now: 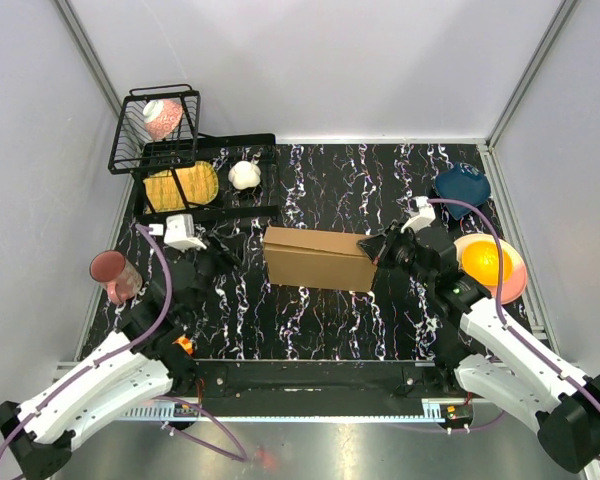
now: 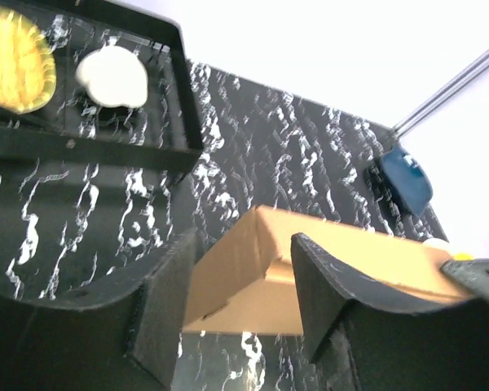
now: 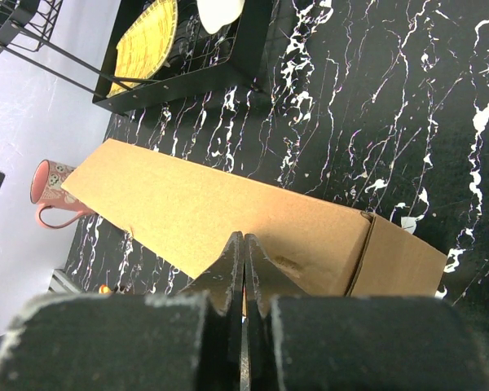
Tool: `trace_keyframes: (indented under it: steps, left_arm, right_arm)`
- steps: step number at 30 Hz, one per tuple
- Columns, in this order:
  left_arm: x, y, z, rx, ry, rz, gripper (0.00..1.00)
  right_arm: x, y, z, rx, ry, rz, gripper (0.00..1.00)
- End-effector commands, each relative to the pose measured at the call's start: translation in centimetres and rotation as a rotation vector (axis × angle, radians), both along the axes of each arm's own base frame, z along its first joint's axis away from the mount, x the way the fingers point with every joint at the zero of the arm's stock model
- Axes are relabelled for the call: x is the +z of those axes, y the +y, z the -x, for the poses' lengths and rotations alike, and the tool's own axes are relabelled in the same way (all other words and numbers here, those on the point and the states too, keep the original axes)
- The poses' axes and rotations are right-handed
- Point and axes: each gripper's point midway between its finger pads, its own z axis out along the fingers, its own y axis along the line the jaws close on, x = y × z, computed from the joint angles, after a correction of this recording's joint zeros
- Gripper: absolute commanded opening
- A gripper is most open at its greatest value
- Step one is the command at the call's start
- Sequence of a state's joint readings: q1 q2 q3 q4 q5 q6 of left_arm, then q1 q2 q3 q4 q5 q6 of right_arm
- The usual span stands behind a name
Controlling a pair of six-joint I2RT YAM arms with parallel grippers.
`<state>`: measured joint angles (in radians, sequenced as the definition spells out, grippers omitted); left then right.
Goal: Fold the paper box
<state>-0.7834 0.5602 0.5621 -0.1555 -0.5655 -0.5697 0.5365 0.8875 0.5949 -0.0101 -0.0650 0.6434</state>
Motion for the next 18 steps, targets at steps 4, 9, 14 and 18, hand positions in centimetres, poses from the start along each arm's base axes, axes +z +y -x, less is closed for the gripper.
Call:
trace_keyframes:
  steps: [4,9,14,18]
  left_arm:
    - [5.7,-5.7,-2.6,-0.230,-0.124,0.125,0.06]
    - [5.8,-6.6,-3.7,-0.289,-0.139,0.259,0.00]
    - [3.7,-7.7,-4.7,-0.356,-0.080,0.287,0.00]
    - [1.1,-8.8,-4.5,-0.409,-0.021,0.294,0.00]
  right_arm:
    - [-6.3,-1.8,2.1,-0.004,0.161,0.159,0.00]
    - [-6.8,-1.7,2.6,0.010,0.175,0.155,0.00]
    - [-6.6,-1.8,2.7,0.012,0.170,0.150,0.00]
    - [-6.3,-1.8,2.7,0.014,0.166,0.149,0.00]
